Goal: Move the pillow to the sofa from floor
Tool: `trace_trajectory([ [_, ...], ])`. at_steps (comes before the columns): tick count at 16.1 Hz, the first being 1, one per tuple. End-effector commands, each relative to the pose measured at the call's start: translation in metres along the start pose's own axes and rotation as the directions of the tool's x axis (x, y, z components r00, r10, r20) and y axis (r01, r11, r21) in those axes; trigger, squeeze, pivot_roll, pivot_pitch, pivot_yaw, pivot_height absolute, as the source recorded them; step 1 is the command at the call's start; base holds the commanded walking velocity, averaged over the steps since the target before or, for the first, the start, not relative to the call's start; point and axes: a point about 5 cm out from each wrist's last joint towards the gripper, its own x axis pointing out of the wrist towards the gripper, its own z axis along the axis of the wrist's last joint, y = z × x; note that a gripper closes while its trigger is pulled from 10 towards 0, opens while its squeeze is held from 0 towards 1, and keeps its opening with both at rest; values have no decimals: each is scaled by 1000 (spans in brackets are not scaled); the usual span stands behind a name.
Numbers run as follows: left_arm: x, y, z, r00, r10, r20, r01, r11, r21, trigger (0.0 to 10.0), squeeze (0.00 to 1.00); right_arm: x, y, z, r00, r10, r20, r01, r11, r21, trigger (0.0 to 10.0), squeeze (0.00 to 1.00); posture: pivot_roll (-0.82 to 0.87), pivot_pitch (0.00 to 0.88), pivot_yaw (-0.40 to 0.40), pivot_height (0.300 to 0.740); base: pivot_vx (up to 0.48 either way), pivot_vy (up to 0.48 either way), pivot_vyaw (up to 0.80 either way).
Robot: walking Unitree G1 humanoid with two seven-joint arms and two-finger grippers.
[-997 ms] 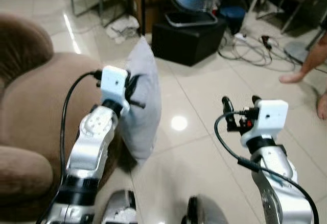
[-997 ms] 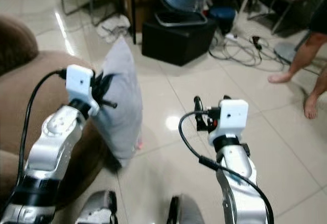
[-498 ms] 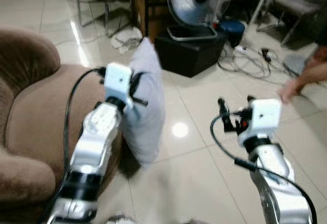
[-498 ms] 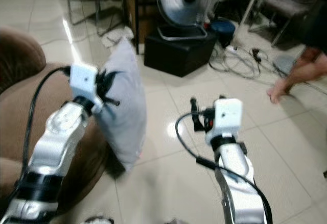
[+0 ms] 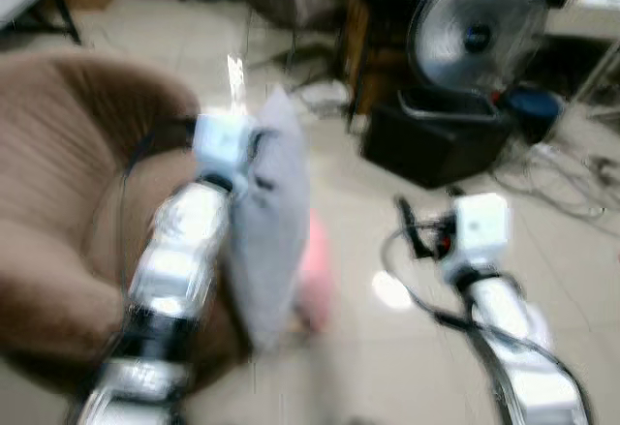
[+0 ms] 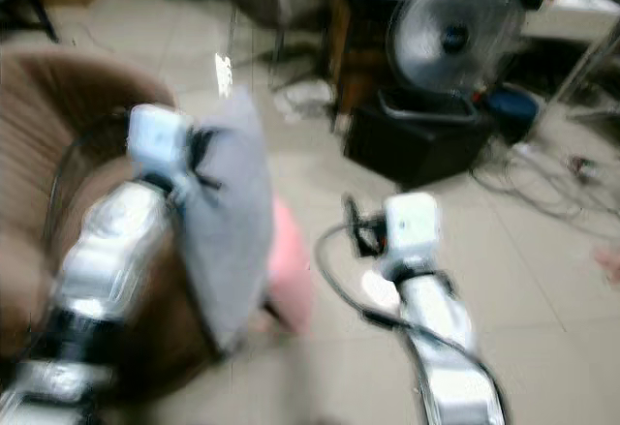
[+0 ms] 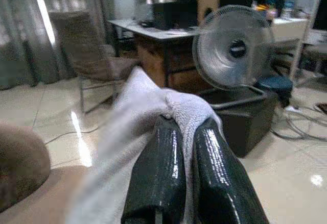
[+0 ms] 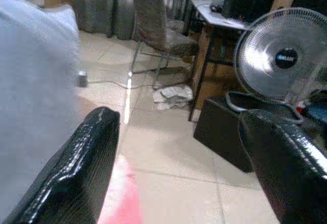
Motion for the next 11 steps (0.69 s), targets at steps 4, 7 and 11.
trace_trajectory([
  [4, -1, 18, 15, 998, 36, 46, -38, 997, 62, 10000, 0, -1, 12, 3, 999, 45, 21, -46, 999, 16, 10000, 0, 56, 3, -67, 740, 387, 0, 800],
  [7, 1, 18, 15, 999, 23, 41, -25, 997, 67, 10000, 0, -2, 12, 2, 999, 46, 18, -46, 999, 19, 10000, 0, 54, 11, -63, 740, 384, 0, 800],
  [11, 17, -9, 2, 992, -103, -69, 110, 989, 98, 10000, 0, -7, 7, -7, 1000, 16, -17, -15, 998, 65, 10000, 0, 61, 36, -66, 740, 97, 0, 400],
])
